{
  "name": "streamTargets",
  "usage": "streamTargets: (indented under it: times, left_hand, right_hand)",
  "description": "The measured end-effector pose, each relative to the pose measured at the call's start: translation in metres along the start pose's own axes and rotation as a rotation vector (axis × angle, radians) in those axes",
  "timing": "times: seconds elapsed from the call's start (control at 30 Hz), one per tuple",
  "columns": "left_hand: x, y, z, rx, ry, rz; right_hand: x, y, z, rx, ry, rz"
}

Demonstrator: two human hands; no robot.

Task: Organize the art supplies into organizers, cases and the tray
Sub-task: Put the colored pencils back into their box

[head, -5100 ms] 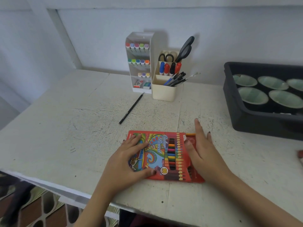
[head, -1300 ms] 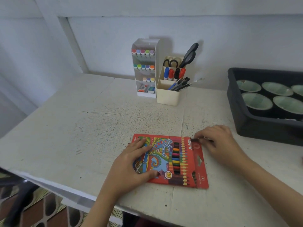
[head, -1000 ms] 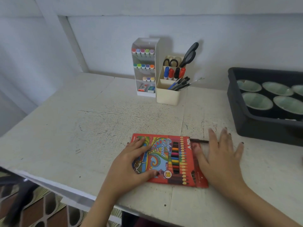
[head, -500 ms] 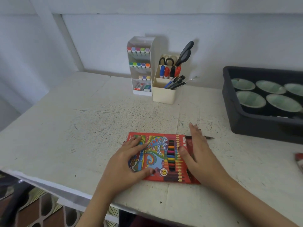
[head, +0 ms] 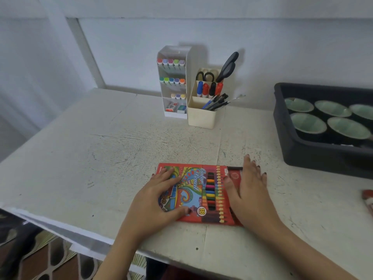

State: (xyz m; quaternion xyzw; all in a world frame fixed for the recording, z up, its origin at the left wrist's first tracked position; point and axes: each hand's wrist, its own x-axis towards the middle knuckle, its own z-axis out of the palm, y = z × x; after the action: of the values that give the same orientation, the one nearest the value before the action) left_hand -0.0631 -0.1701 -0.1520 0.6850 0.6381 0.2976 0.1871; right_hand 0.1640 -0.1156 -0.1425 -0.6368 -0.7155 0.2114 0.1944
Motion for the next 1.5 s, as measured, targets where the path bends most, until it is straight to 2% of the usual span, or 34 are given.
streamTargets:
  times: [0.17, 0.47, 0.57, 0.77, 0.87, 0.93, 1.03, 1.2, 1.3, 1.4, 1.5]
  left_hand:
    - [-0.001, 0.002, 0.0, 0.006, 0.003, 0.003]
    - [-0.001, 0.005, -0.001, 0.024, 0.015, 0.011]
    - [0.0, 0.005, -0.001, 0.026, 0.005, 0.001]
    - [0.001, 0.001, 0.0, -0.009, 0.007, -0.004]
    - [0.014, 0.004, -0.005, 0.123, 0.064, 0.03]
    - [0.027, 0.011, -0.012, 0.228, -0.01, 0.038]
    - [0.046, 0.021, -0.022, 0.284, -0.245, -0.016]
    - [0.068, 0.031, -0.025, 0.355, -0.415, -0.167]
    - [0.068, 0.036, -0.018, 0.234, -0.382, -0.287]
    - [0.061, 0.043, -0.014, -0.135, -0.32, -0.463]
    - [0.05, 0.061, -0.011, -0.445, -0.242, -0.55]
  right_hand:
    - [-0.009, -0.012, 0.003, 0.041, -0.072, -0.151]
    - [-0.005, -0.014, 0.004, 0.088, -0.072, -0.285]
    - [-0.004, -0.012, 0.005, 0.082, -0.083, -0.284]
    - [-0.006, -0.013, 0.007, 0.03, -0.156, -0.157]
    - [-0.006, -0.007, 0.004, 0.057, -0.188, -0.156]
    - [-0.006, -0.004, 0.002, 0.097, -0.203, -0.165]
    - [-0.011, -0.004, -0.003, 0.158, -0.192, -0.169]
    - [-0.034, 0.001, -0.013, 0.258, -0.126, -0.118]
    - [-0.047, 0.004, -0.018, 0.334, 0.016, -0.034]
    - [-0.061, 0.007, -0.024, 0.406, 0.137, 0.102]
    - [-0.075, 0.009, -0.03, 0.525, 0.208, 0.255]
